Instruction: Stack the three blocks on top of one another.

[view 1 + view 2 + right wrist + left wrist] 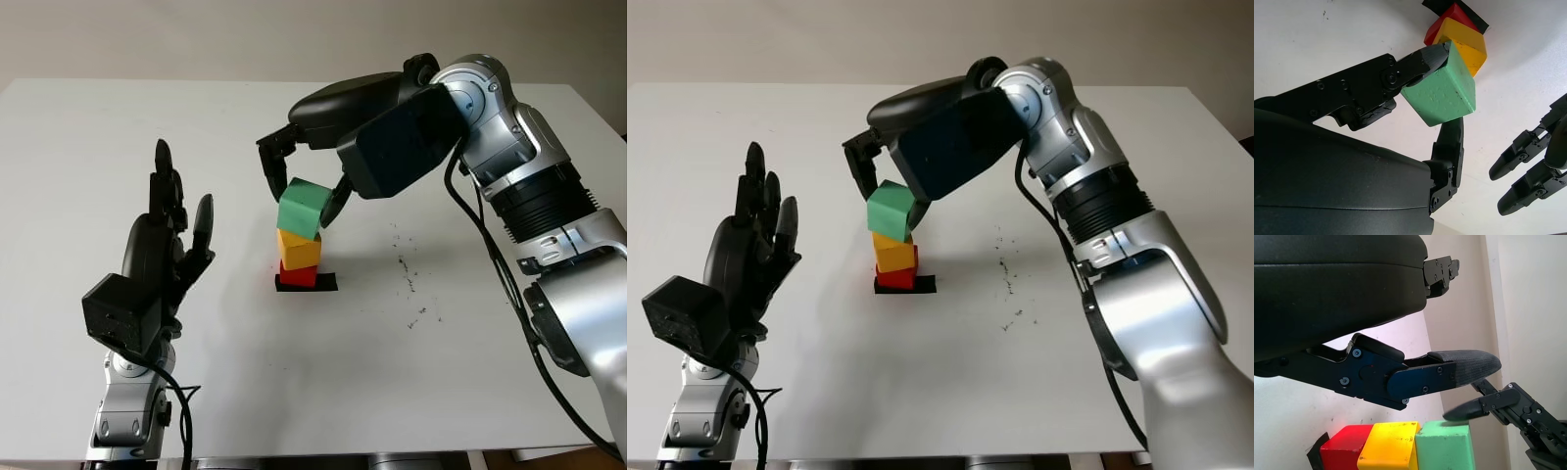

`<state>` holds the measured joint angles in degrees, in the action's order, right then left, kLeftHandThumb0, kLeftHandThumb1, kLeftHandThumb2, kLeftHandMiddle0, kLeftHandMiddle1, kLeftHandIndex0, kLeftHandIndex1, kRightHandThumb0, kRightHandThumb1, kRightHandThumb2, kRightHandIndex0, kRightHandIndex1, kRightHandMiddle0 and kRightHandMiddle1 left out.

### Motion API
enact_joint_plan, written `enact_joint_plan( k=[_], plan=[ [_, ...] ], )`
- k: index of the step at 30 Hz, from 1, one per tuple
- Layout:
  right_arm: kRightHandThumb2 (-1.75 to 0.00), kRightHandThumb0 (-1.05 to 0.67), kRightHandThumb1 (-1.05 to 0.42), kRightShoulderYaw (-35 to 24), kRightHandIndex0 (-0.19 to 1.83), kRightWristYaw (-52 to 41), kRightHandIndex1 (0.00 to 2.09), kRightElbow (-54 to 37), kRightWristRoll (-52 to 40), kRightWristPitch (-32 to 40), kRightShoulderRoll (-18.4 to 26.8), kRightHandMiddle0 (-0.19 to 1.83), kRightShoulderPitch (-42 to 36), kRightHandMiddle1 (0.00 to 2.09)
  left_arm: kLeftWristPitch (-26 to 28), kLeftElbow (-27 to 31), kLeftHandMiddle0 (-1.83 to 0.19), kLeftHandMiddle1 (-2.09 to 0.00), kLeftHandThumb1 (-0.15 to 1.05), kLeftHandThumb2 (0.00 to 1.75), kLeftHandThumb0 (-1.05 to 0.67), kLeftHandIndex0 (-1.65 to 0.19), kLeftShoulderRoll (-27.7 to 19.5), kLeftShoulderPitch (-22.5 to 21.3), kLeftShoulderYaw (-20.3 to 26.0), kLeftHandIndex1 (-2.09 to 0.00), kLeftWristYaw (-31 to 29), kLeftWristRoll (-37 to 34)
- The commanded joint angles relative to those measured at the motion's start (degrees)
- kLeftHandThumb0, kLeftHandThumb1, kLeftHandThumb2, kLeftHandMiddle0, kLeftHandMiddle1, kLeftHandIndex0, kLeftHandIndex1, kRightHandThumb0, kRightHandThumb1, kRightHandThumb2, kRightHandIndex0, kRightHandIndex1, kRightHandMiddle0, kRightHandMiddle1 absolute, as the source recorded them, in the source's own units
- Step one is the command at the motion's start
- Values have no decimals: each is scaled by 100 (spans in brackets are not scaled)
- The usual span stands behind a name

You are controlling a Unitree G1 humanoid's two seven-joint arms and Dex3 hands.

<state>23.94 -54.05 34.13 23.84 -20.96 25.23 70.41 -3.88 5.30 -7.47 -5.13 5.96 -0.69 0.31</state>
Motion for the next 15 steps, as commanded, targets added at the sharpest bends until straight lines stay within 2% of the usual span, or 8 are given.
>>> enact_joint_plan(
  k=[1, 9, 15],
  plan=[
    [-5, -56, -89, -45, 4, -33, 3, -85, -59, 91, -22, 14, 117, 76, -54, 1, 17, -5, 105, 56, -77, 19, 29, 27, -9, -4, 5, -3],
    [-6, -63, -90, 1, -5, -48, 3, -52, -39, -12, -32, 16, 139, 41, -73, -8, 17, -6, 105, 56, -77, 18, 1, 7, -11, -5, 16, 59],
    [-5, -70, -89, -44, -17, -26, 1, 109, -114, -238, -61, 4, 164, 19, -40, 28, 14, -6, 105, 56, -77, 16, -4, -5, 18, -6, 20, 91]
  ],
)
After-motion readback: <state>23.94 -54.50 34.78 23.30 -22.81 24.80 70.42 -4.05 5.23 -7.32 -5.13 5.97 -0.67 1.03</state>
